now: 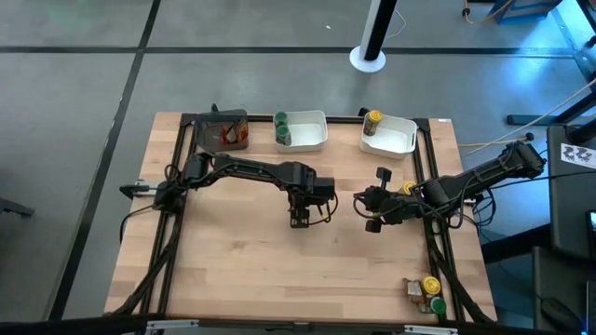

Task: Sort spices by type
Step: Put the bottom left yellow seasoning bottle into the right white bin

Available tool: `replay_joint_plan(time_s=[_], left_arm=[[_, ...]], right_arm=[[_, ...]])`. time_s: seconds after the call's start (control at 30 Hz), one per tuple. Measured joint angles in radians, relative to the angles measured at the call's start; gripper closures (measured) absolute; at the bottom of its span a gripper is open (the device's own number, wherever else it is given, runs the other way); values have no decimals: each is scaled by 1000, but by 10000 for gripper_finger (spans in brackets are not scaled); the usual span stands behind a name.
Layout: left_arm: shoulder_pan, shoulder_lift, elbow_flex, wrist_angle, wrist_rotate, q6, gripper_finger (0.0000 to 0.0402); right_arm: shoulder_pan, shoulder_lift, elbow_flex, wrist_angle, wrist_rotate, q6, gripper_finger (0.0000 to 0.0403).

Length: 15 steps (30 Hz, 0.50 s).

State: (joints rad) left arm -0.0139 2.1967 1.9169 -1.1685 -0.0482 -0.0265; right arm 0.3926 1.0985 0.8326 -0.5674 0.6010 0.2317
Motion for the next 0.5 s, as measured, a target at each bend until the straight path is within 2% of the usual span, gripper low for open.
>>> replay_joint_plan(time_s=[0.3, 0.5], left_arm=[[1, -2, 110, -58, 0, -26, 178], [-6, -1, 119, -47, 0, -18, 178]], right_arm=[[0, 0, 0, 6, -1, 0, 386], [0, 0, 0, 5, -1, 0, 386]])
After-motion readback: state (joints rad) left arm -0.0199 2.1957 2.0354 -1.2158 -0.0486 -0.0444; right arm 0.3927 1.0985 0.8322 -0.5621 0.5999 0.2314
